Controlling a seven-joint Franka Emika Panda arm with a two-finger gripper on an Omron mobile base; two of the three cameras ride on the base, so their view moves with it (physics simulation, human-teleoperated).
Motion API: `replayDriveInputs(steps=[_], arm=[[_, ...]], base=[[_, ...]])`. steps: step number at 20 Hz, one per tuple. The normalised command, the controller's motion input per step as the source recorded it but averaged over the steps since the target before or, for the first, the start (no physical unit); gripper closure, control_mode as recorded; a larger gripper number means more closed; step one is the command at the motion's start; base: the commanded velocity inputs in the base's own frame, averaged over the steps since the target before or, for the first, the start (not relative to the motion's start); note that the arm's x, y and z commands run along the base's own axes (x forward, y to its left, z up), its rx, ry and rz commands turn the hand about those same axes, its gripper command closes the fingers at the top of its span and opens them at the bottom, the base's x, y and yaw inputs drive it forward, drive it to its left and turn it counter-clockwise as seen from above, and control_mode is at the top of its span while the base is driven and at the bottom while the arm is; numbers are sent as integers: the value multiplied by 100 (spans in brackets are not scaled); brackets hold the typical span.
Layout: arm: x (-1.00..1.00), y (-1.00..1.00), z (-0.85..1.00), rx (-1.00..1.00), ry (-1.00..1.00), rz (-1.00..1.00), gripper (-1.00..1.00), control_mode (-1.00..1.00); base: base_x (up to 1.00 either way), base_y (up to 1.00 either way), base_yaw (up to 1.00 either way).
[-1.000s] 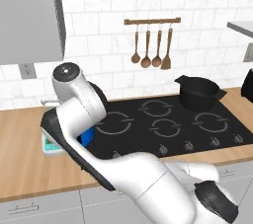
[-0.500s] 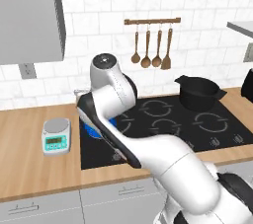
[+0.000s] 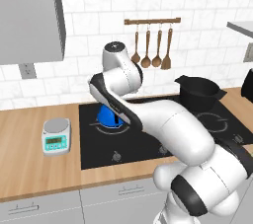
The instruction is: Pick the kettle from the counter and place it on a stove burner. Then turn the burner on.
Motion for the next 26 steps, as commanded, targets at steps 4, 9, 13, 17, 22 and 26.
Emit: replayDriveInputs(steps=[4,9,13,17,22,26], arm=[[25,-19,-7,0,2,0,100,-100],[12,-18,-20,0,0,0,100,-100],[7,-12,-19,0,0,0,100,-100],[3,-3,-12,0,0,0,100,-100],[16,0,-8,0,0,0,100,-100],[31,0,-8,0,0,0,100,-100]], base=[[0,0,0],[0,0,0],[0,0,0],[0,0,0],[0,0,0],[0,0,0]])
